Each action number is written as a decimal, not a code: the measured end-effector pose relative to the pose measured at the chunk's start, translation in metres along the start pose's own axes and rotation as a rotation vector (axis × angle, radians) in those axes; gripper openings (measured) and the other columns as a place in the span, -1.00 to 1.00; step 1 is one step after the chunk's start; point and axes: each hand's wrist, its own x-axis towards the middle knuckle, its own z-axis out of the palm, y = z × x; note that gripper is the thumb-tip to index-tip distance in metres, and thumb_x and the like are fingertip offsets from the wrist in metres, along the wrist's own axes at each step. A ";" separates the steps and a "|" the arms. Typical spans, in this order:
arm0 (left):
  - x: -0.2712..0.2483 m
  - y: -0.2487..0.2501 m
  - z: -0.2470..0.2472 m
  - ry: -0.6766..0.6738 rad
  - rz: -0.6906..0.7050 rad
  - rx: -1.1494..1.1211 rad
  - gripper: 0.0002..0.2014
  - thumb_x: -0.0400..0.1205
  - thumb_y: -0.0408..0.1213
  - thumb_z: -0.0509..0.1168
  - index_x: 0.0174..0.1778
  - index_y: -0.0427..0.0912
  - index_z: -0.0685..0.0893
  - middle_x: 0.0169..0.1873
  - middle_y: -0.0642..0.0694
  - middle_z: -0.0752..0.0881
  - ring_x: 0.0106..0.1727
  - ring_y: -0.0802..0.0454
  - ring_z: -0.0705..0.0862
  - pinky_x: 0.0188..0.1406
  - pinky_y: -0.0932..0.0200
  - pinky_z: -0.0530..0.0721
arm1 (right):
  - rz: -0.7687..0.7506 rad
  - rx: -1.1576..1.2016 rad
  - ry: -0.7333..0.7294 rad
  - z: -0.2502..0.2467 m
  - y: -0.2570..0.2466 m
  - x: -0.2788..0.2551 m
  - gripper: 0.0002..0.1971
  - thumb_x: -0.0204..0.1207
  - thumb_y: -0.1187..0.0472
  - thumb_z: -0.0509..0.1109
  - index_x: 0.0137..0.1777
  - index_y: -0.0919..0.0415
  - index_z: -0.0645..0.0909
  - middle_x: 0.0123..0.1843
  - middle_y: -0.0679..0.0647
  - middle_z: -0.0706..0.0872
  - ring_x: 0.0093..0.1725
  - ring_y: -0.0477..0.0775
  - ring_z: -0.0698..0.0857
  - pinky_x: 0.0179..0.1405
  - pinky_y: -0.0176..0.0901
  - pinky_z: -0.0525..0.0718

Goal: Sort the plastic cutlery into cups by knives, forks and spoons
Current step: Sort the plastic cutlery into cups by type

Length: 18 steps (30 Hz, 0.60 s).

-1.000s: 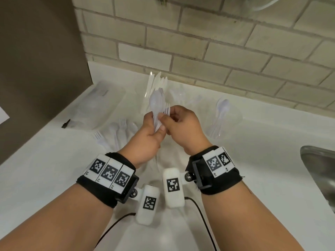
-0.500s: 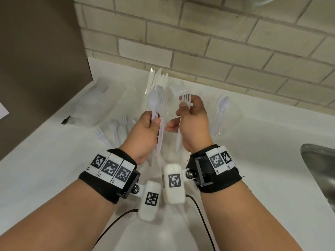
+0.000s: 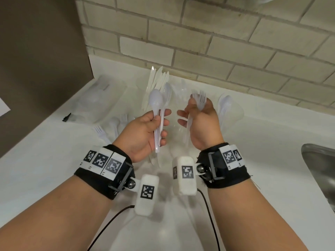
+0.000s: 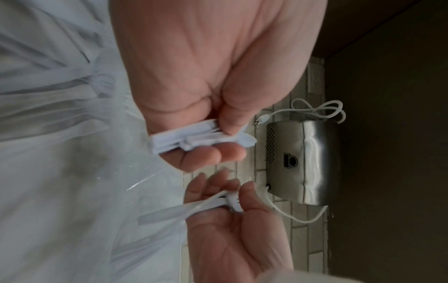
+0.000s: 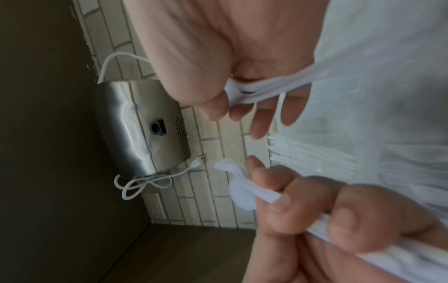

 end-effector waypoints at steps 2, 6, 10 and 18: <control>0.000 0.001 0.000 -0.028 -0.009 -0.024 -0.70 0.76 -0.32 0.04 0.26 -0.18 0.64 -0.26 -0.03 0.63 -0.45 0.09 0.50 -0.46 0.19 0.47 | -0.020 0.068 -0.011 -0.002 0.001 0.002 -0.83 0.63 0.25 0.33 0.15 0.16 0.43 -0.20 0.06 0.54 -0.46 0.00 0.51 -0.42 -0.09 0.54; -0.001 -0.001 0.002 -0.038 -0.012 -0.029 -0.70 0.75 -0.12 0.07 0.25 -0.13 0.62 -0.37 0.01 0.56 -0.47 0.11 0.45 -0.45 0.21 0.46 | 0.036 0.028 0.069 -0.004 0.003 0.008 -0.71 0.52 0.14 0.48 0.13 0.13 0.46 -0.39 0.01 0.50 -0.58 -0.07 0.37 -0.54 -0.20 0.39; -0.001 -0.002 0.002 0.108 0.026 0.166 -0.77 0.72 -0.08 0.14 0.12 -0.13 0.58 -0.49 0.01 0.44 -0.48 0.12 0.43 -0.43 0.18 0.44 | -0.126 0.129 0.201 -0.006 -0.021 0.034 -0.93 0.63 0.17 0.28 -0.08 0.06 0.46 -0.45 0.00 0.45 -0.49 -0.01 0.44 -0.41 -0.12 0.50; 0.001 -0.001 -0.003 0.190 0.087 0.302 -0.84 0.76 -0.20 0.10 0.06 -0.18 0.54 -0.36 -0.03 0.44 -0.44 0.10 0.42 -0.39 0.14 0.47 | -0.364 0.035 0.135 0.006 -0.038 0.123 -0.94 0.71 0.29 0.14 0.06 0.17 0.43 -0.35 0.08 0.43 -0.39 0.02 0.44 -0.37 -0.20 0.57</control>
